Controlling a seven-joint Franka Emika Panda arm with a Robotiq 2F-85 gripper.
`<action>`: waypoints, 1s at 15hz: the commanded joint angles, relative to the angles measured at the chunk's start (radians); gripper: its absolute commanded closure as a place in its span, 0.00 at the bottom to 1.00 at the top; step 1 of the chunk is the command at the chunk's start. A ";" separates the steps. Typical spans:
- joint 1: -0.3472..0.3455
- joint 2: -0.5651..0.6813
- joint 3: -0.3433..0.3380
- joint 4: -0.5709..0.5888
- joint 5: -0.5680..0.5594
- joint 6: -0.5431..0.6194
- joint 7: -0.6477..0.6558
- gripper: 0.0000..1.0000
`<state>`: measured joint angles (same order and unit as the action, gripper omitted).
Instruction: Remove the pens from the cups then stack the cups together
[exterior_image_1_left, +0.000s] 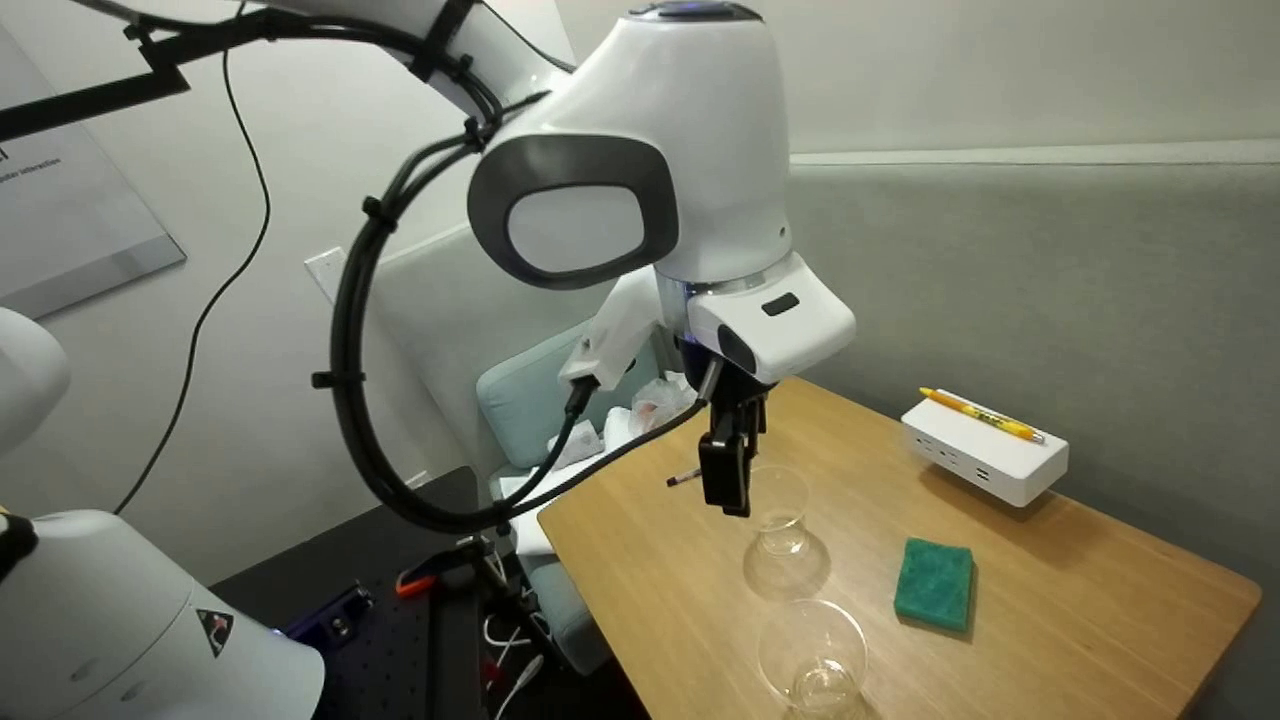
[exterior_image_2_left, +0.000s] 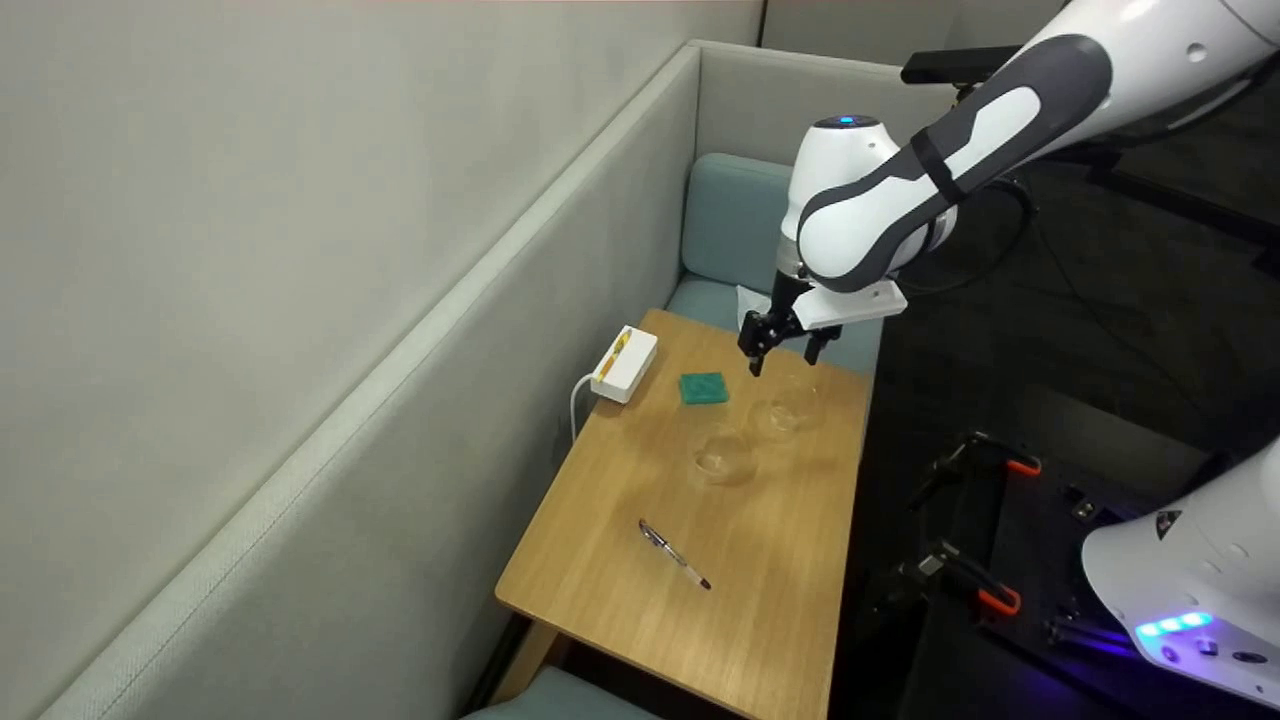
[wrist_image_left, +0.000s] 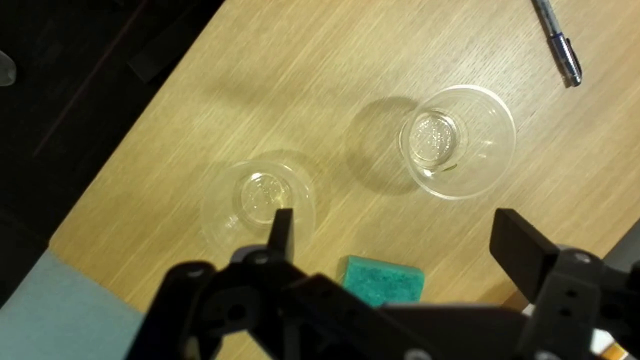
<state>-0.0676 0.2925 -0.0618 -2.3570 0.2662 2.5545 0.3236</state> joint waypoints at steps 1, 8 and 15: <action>-0.025 0.084 -0.008 0.033 0.032 0.048 -0.042 0.00; -0.062 0.256 -0.010 0.087 0.029 0.244 -0.052 0.00; -0.039 0.373 -0.017 0.159 0.011 0.256 -0.025 0.00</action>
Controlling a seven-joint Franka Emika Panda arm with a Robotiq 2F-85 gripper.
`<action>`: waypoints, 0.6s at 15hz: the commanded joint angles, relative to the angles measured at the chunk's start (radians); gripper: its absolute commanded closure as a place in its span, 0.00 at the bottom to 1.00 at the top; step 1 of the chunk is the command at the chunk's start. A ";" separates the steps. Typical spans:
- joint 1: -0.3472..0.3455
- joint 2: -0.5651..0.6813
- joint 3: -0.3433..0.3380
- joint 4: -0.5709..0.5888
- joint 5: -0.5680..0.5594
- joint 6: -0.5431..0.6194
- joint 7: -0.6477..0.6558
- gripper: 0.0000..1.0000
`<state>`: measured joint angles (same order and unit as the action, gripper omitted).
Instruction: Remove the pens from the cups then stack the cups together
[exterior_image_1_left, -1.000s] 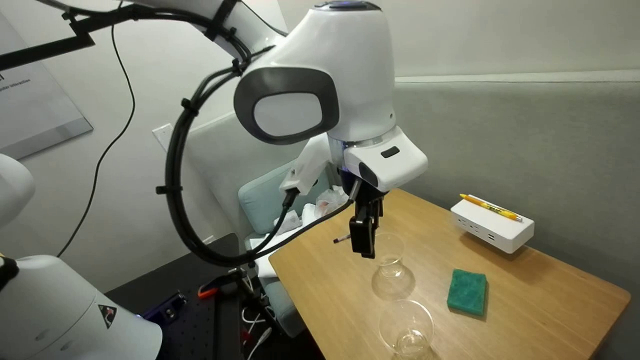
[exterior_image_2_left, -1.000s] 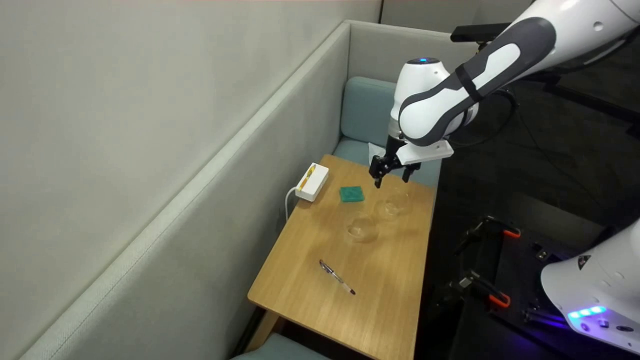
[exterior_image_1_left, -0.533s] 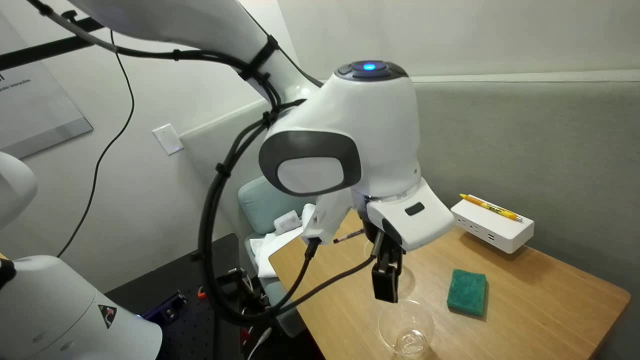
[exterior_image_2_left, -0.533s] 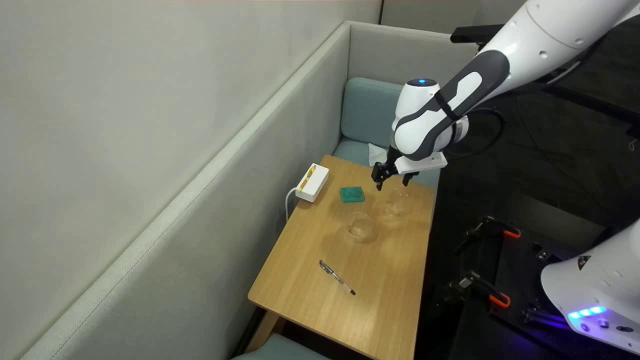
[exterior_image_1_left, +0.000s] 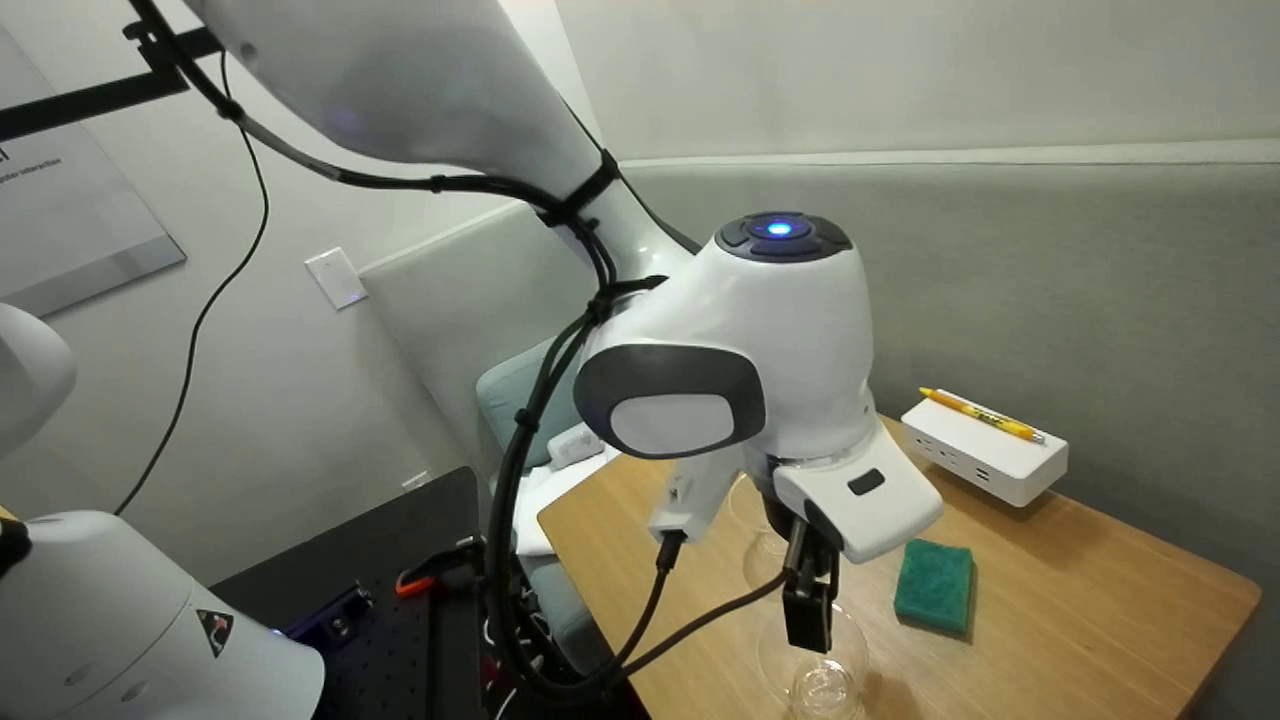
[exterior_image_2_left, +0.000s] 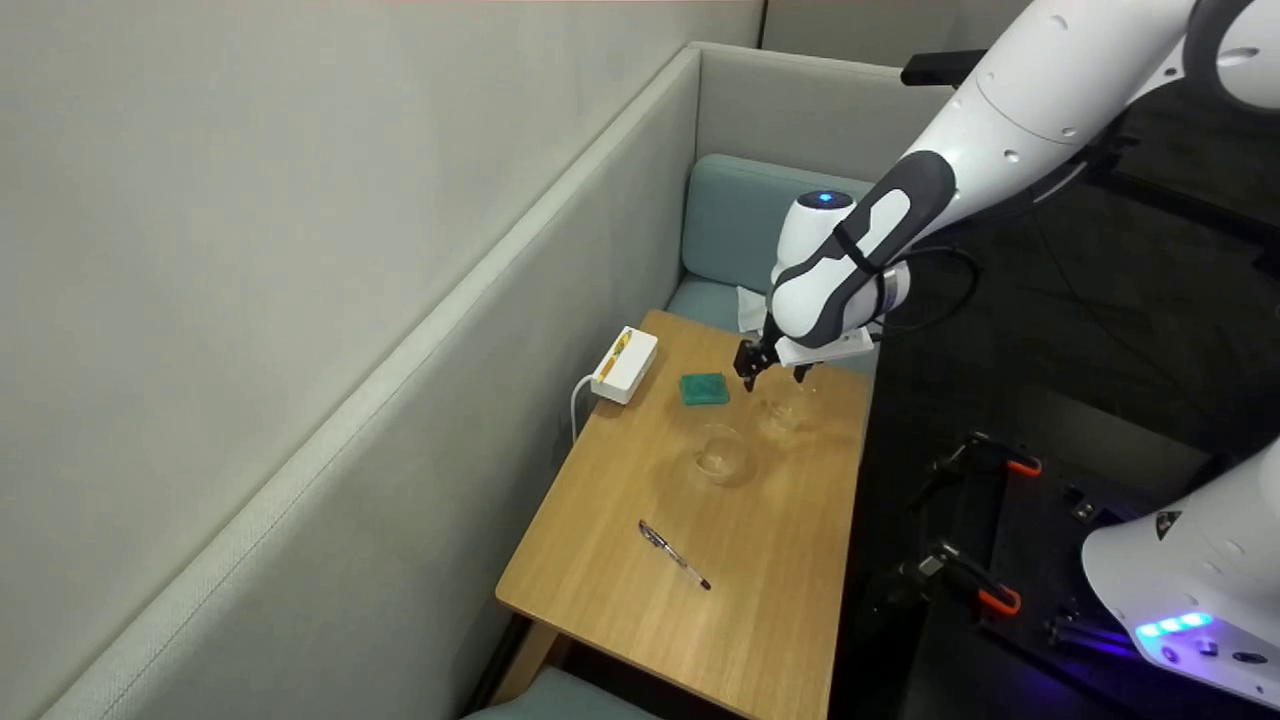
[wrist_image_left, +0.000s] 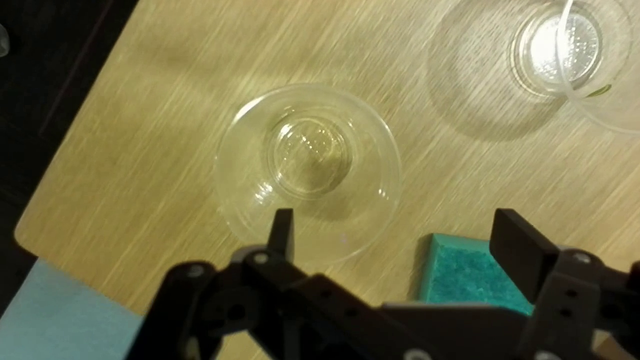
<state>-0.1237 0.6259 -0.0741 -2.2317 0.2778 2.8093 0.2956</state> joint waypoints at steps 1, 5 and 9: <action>0.022 0.052 -0.007 0.042 -0.001 0.002 0.007 0.00; 0.019 0.077 0.001 0.062 0.006 0.000 0.001 0.32; 0.016 0.086 0.003 0.076 0.008 -0.002 0.000 0.64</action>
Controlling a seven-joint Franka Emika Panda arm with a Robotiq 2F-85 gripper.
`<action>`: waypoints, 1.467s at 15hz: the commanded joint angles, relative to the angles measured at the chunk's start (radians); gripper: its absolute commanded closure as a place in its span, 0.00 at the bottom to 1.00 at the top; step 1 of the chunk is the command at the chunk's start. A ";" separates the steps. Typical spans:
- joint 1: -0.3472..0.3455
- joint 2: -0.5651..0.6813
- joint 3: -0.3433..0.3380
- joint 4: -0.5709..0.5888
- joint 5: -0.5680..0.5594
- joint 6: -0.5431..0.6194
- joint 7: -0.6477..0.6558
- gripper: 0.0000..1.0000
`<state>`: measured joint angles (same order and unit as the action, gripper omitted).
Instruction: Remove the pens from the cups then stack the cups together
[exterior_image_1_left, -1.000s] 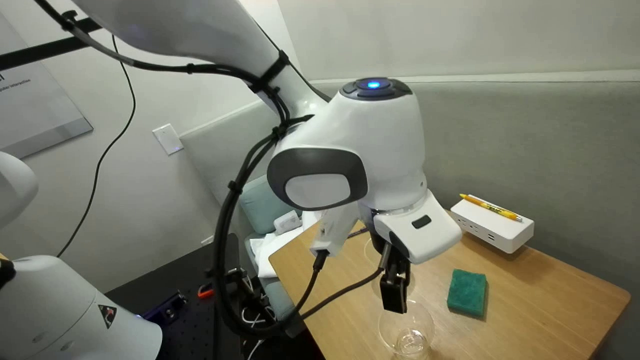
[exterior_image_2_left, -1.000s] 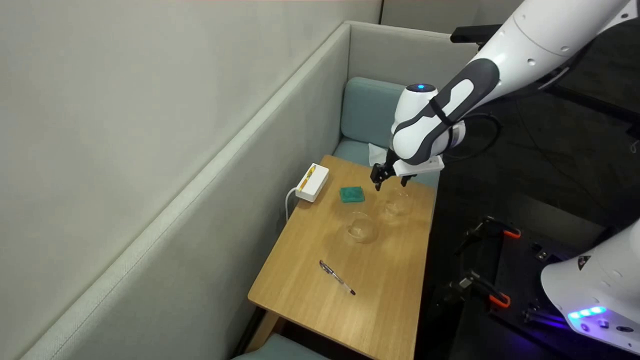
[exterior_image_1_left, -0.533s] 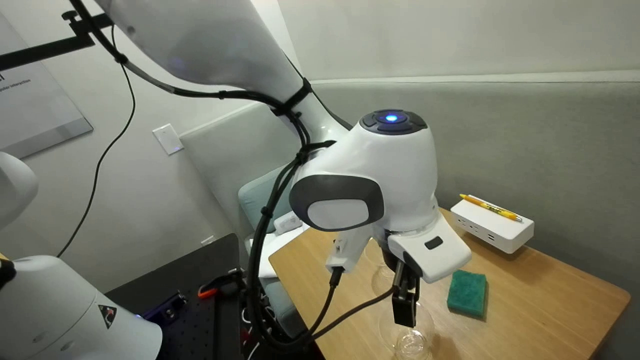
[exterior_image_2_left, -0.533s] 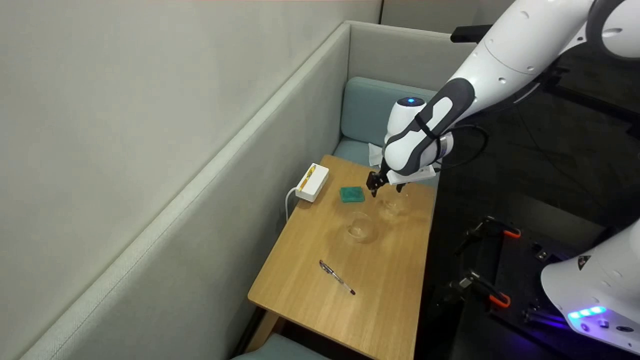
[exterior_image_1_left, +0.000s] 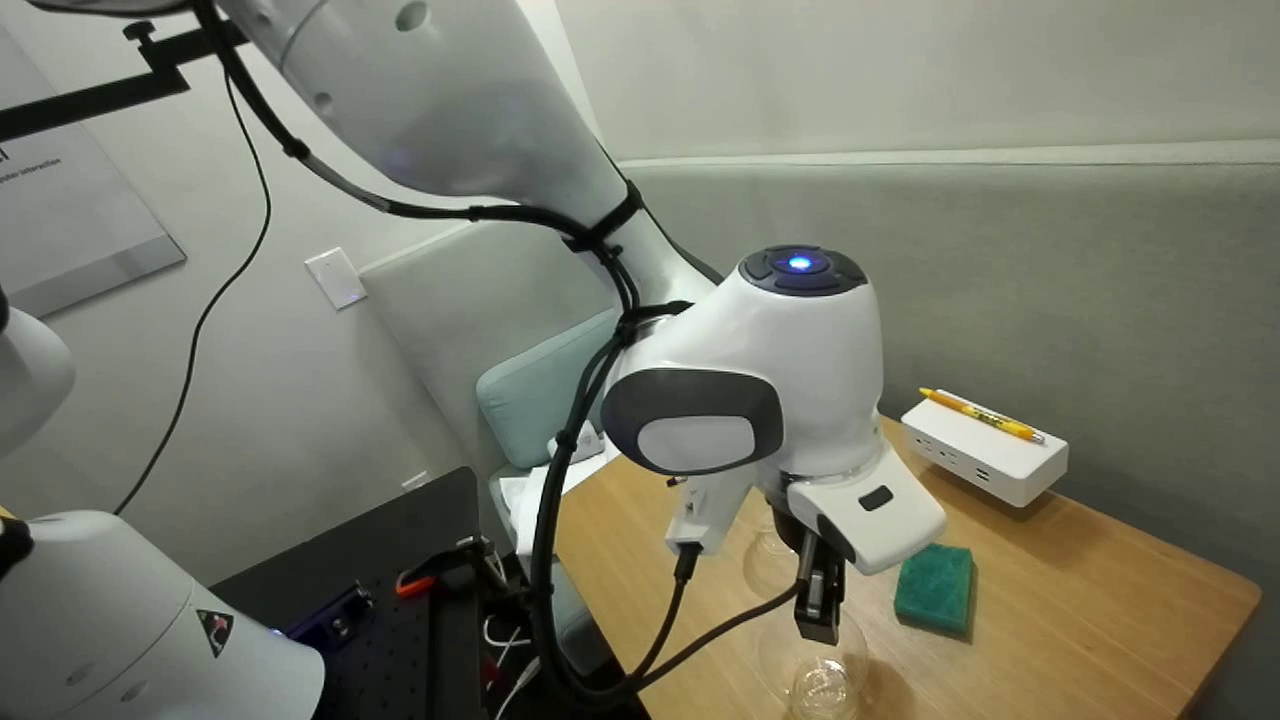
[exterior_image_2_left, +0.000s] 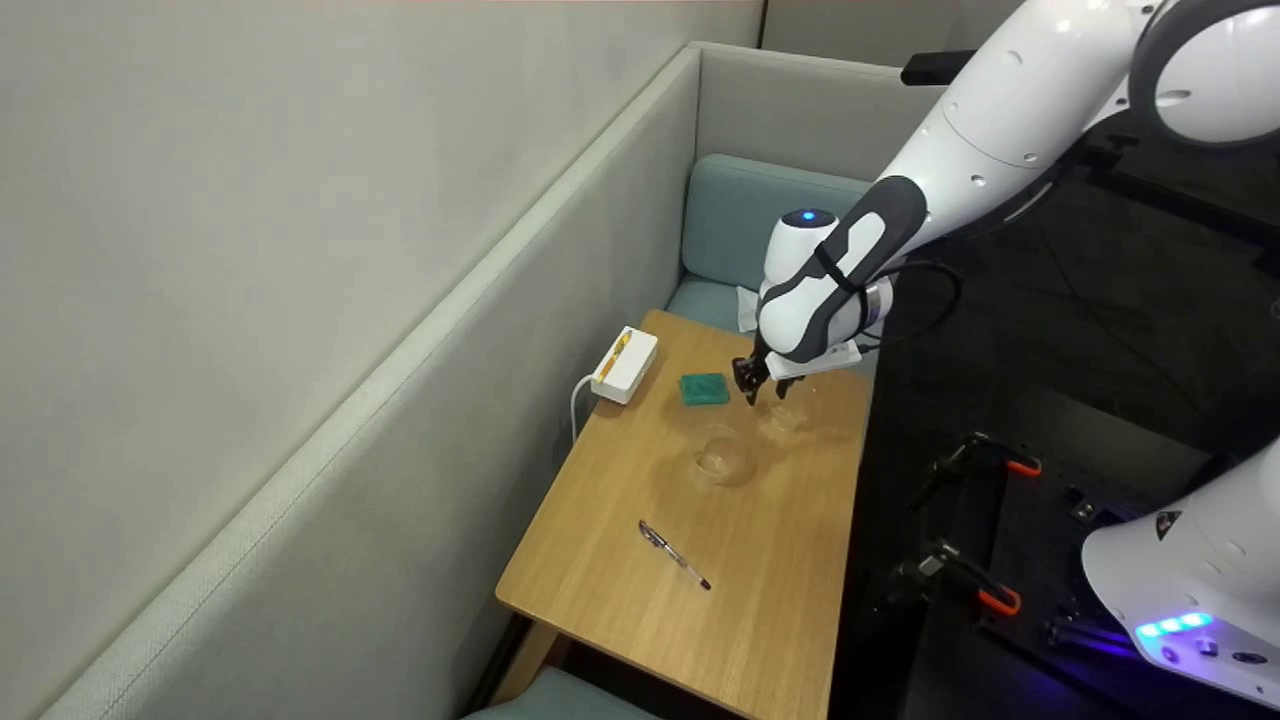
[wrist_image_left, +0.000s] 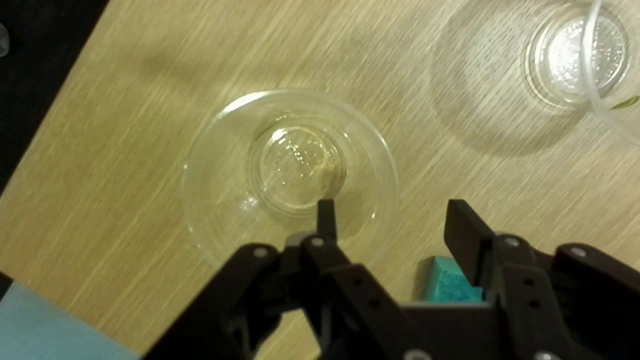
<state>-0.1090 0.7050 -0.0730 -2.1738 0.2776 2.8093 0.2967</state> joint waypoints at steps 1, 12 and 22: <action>0.002 0.006 0.003 0.020 0.009 -0.002 -0.002 0.71; 0.034 -0.134 0.004 -0.071 0.001 -0.019 0.000 0.99; 0.094 -0.426 0.041 -0.110 -0.025 -0.322 -0.022 0.99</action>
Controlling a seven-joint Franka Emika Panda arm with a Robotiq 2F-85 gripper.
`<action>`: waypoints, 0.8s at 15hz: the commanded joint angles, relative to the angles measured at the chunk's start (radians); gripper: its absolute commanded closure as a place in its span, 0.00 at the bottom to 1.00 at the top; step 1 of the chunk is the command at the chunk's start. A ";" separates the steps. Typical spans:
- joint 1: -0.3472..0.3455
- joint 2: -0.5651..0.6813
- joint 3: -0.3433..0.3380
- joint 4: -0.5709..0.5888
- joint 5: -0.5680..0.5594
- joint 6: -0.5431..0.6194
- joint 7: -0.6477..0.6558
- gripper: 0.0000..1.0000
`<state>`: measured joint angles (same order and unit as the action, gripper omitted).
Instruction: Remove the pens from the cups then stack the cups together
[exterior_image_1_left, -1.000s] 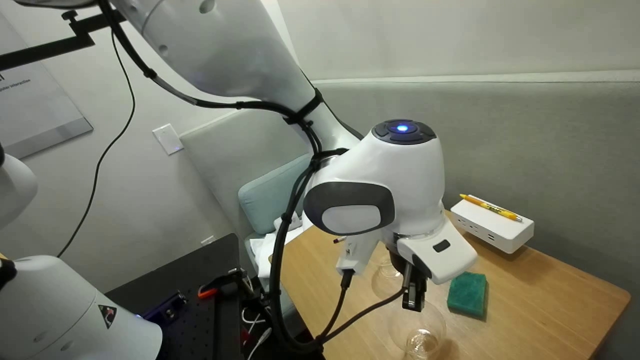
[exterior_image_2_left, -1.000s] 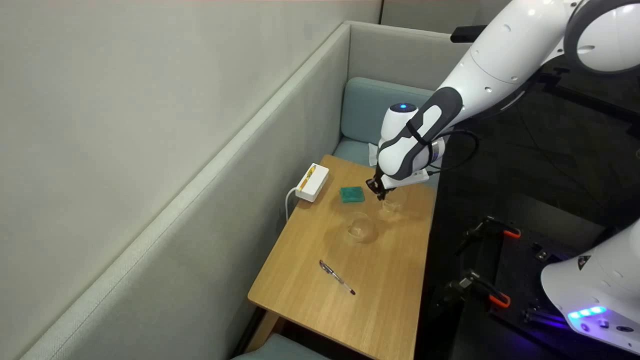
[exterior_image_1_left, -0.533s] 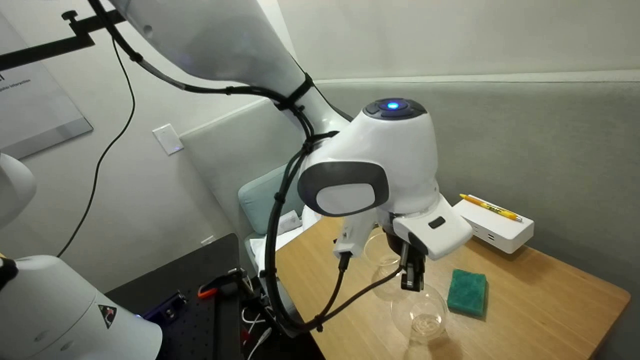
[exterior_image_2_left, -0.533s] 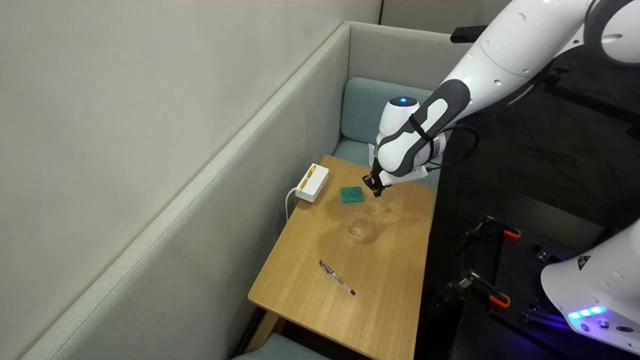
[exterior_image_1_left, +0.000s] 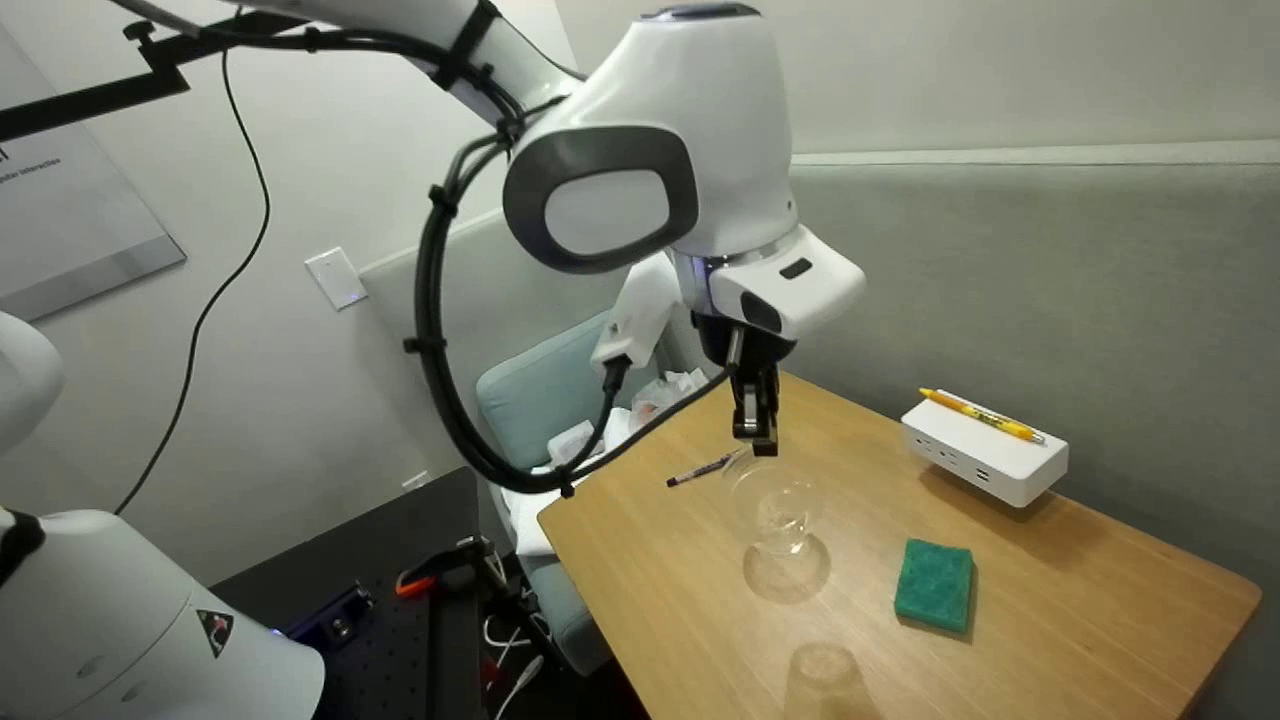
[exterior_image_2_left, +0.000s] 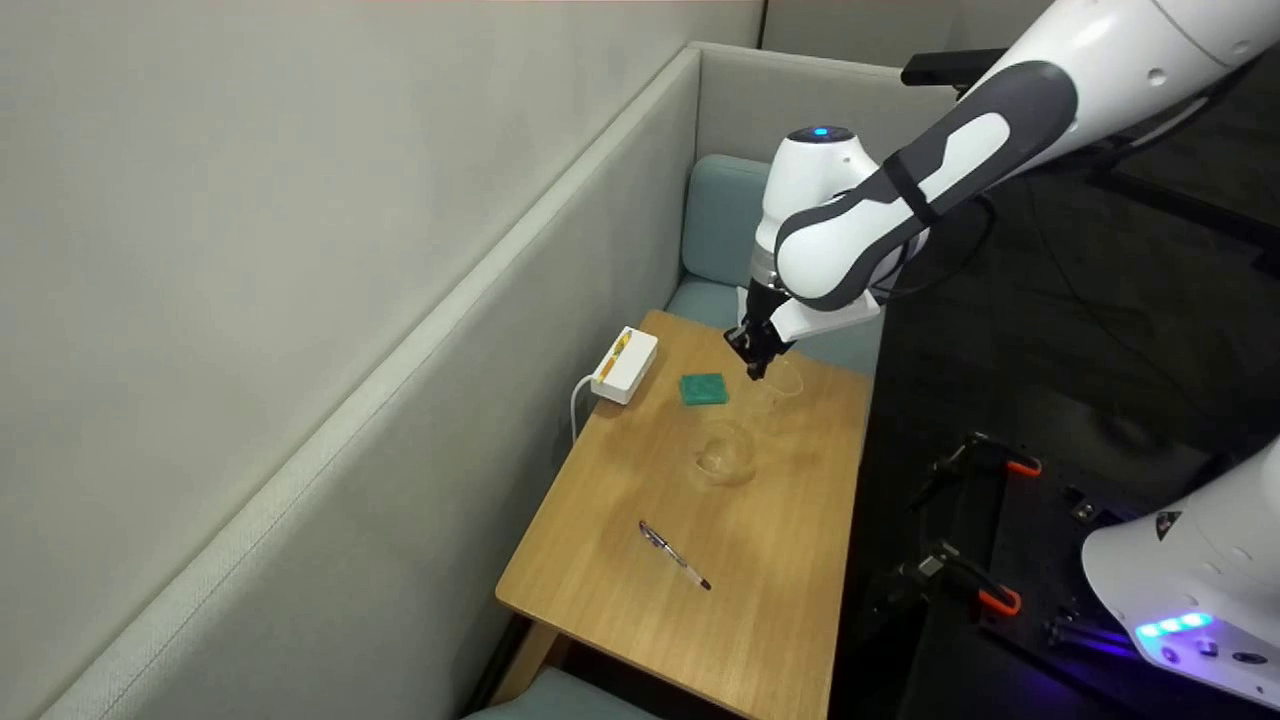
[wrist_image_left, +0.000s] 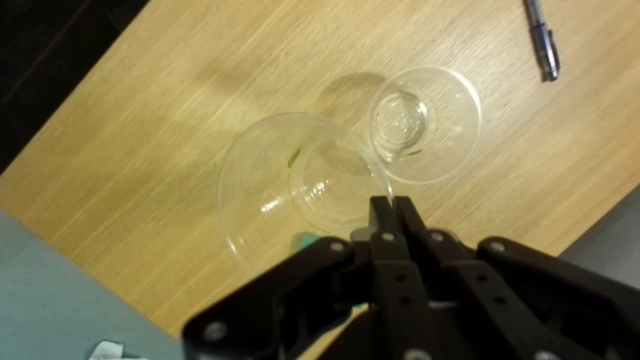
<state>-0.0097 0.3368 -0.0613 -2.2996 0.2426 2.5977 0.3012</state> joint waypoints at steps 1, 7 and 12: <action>-0.002 -0.058 0.038 0.034 0.013 -0.134 -0.029 0.99; 0.027 0.000 0.069 0.121 -0.010 -0.174 -0.011 0.99; 0.050 0.091 0.061 0.187 -0.032 -0.170 0.013 0.99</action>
<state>0.0260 0.3691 0.0108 -2.1746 0.2393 2.4573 0.2967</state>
